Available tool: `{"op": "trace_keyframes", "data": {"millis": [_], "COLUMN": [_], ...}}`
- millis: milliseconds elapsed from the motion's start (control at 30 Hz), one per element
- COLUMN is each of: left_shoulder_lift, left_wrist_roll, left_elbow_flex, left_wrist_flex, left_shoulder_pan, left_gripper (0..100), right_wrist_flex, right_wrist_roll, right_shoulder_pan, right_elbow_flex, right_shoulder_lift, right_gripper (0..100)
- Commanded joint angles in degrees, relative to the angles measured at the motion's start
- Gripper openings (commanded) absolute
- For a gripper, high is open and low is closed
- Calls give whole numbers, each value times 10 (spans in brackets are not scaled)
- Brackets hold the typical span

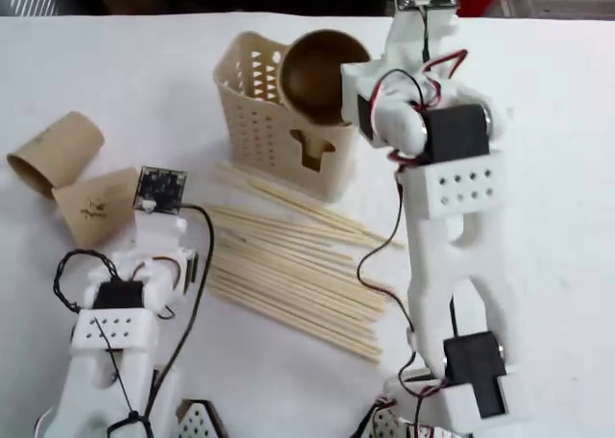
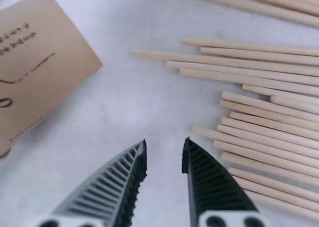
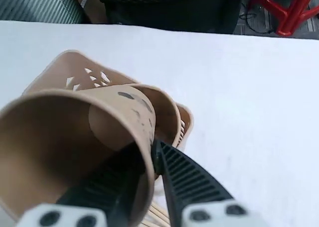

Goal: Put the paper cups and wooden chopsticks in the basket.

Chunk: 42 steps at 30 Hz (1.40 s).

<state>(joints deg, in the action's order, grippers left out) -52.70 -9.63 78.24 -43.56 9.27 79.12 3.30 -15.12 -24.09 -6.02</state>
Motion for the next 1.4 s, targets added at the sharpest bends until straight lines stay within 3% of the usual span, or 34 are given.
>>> {"op": "trace_keyframes", "data": {"millis": [0,200,367,500,700,867,1000,1267,1367], "left_shoulder_lift": [-10,-10,-10,-10,-10,-10,-10,-10,-10], "left_wrist_roll": [1,1,1,1,1,1,1,1,1], "left_elbow_flex": [-4,-4,-4,-4,-4,-4,-4,-4,-4], "left_wrist_flex": [11,11,11,11,11,11,11,11,11], "left_shoulder_pan": [-8,-8,-8,-8,-8,-7,-7,-7,-7], "left_gripper": [132,132,132,132,132,132,132,132,132], "right_wrist_flex": [-13,-22,-77,-116,-145,-183,-178,-60,-65], "right_wrist_roll": [17,21,0,-9,-105,-141,-139,-138,-138], "right_shoulder_pan": [2,-5,-10,-25,-65,-74,-60,2,29], "right_elbow_flex": [-25,-26,-24,-22,-25,-26,-25,12,54], "right_shoulder_lift": [10,13,15,15,29,63,57,58,88], "right_gripper": [61,285,377,380,380,380,380,375,300]}}
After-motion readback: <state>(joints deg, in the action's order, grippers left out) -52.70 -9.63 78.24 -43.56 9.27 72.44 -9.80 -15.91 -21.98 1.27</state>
